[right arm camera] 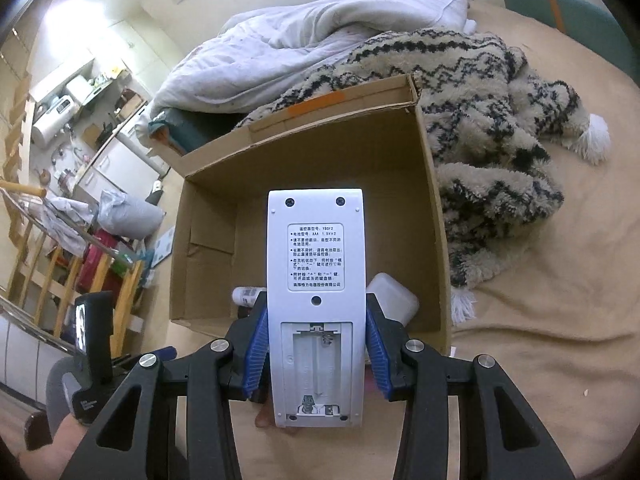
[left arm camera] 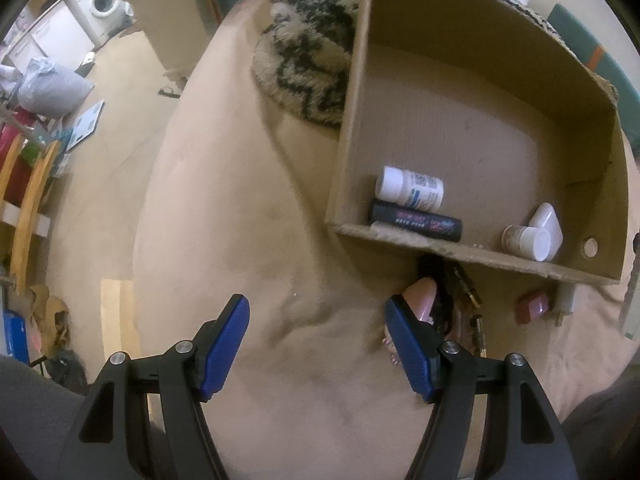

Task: Organize rigid objects
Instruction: 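Grasp the pink keychain with the left gripper while the right gripper carries the remote over the box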

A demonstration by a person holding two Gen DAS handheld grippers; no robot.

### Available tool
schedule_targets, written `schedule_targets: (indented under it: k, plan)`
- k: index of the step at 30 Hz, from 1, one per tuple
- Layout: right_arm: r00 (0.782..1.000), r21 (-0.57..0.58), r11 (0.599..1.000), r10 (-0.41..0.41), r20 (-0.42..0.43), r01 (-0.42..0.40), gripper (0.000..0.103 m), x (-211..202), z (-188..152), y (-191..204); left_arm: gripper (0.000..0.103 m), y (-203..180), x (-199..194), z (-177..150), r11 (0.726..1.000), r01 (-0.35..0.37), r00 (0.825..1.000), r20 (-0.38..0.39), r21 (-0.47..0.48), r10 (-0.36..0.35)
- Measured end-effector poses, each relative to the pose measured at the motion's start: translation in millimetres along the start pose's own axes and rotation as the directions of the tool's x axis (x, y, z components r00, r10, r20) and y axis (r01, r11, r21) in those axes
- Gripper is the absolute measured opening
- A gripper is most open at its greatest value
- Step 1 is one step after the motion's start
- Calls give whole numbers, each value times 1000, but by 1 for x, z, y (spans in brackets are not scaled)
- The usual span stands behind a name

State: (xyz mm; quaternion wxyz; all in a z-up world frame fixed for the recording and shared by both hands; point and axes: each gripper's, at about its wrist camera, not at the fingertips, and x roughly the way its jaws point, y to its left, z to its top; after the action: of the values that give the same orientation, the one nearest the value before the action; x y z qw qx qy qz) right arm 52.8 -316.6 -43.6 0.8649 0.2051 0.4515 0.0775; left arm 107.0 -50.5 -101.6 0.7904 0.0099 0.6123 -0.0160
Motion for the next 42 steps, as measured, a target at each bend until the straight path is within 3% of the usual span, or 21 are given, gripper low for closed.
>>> schedule_targets:
  k: [8,13,19,21,26,28,33,38,42]
  plan:
    - [1000,14,1000,22,-17,-22,46,3,1,1,65,-8,2,9,997,74,997,12,28,-74]
    - [999,16,999,29,-26,-29,46,4,1,2,51,-27,12,12,992,61,998,-15,108,-59]
    - [999,18,999,27,-37,-26,46,6,1,2,50,-40,25,12,986,97,994,-60,136,-89]
    - [999,17,1000,24,-41,-23,46,7,1,2,43,-42,30,14,985,89,994,-70,145,-79]
    - [999,15,1000,13,-52,-12,46,9,-1,1,37,-37,50,18,991,97,988,-131,97,-84]
    - [998,19,1000,9,-56,-8,46,10,0,0,29,-33,58,17,991,121,979,-174,63,-109]
    - [998,23,1000,-6,-60,8,46,11,0,-3,26,-24,52,20,986,165,974,-162,19,-160]
    - [998,30,999,-15,-60,17,46,11,-1,-7,26,-3,34,19,995,101,991,-91,0,-101]
    - [998,22,1000,-21,-55,22,46,10,0,-6,26,5,26,18,1000,-5,999,-43,17,6]
